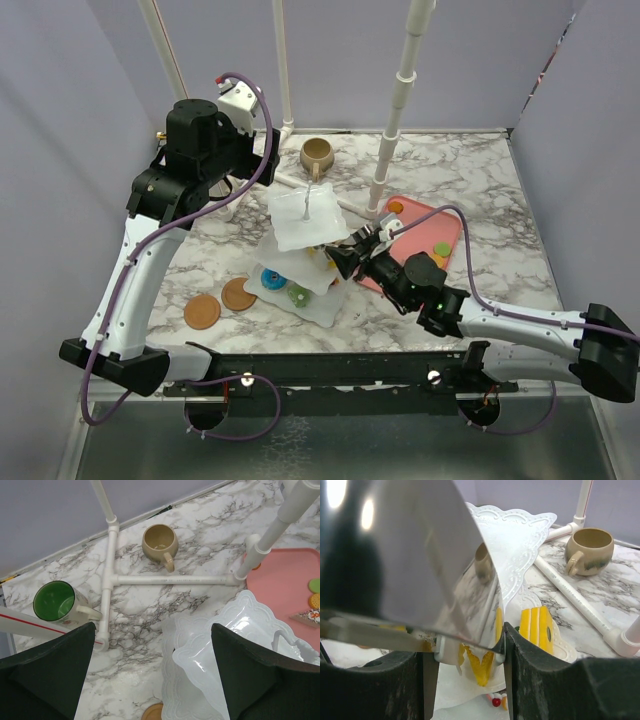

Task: Serve the afternoon tea
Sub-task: Place the desert on the desert table, then pick up the desert from the tray, then adjust the desert table at the center of the board.

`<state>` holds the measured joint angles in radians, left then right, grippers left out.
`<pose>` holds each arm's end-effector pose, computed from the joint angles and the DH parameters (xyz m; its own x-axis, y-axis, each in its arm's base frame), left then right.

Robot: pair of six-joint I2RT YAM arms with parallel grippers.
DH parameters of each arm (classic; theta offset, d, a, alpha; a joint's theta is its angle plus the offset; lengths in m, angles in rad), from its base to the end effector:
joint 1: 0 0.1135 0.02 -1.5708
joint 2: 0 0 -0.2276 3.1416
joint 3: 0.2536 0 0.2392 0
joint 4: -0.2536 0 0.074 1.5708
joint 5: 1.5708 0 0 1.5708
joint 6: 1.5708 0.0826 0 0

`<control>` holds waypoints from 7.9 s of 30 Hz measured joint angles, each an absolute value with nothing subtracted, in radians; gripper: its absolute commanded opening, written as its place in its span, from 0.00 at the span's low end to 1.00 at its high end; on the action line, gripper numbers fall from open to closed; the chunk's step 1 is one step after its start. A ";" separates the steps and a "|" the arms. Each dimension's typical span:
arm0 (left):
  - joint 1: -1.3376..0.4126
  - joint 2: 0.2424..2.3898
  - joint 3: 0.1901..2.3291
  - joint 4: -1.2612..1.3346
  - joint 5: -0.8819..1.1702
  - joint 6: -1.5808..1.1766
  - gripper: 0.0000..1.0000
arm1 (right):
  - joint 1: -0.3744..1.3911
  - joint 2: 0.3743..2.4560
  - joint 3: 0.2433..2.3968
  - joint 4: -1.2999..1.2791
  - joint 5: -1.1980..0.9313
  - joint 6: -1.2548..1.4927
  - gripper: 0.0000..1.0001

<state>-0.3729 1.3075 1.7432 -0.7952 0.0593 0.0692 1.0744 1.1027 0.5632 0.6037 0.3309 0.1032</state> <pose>0.2700 -0.1109 0.4303 -0.2981 0.1908 -0.9353 0.4370 0.8984 0.0439 0.1658 0.2498 0.2589 -0.0394 0.1319 -0.9905 -0.6767 0.7258 0.1235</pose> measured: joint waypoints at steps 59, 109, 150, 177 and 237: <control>-0.373 1.296 1.776 -0.810 0.060 0.086 0.99 | 0.876 0.775 0.403 0.130 0.796 0.220 0.57; -0.373 1.295 1.777 -0.810 0.065 0.092 0.99 | 0.582 1.154 0.505 0.240 0.429 0.146 0.50; -0.373 1.291 1.776 -0.811 0.080 0.092 0.99 | 0.580 1.395 0.736 0.149 0.559 0.273 0.43; -0.373 1.287 1.766 -0.810 0.099 0.110 0.99 | 0.636 1.155 0.546 0.149 0.508 0.321 0.55; -0.373 1.425 1.542 -0.823 0.843 0.546 0.45 | 0.673 0.926 0.505 0.052 0.548 0.360 0.16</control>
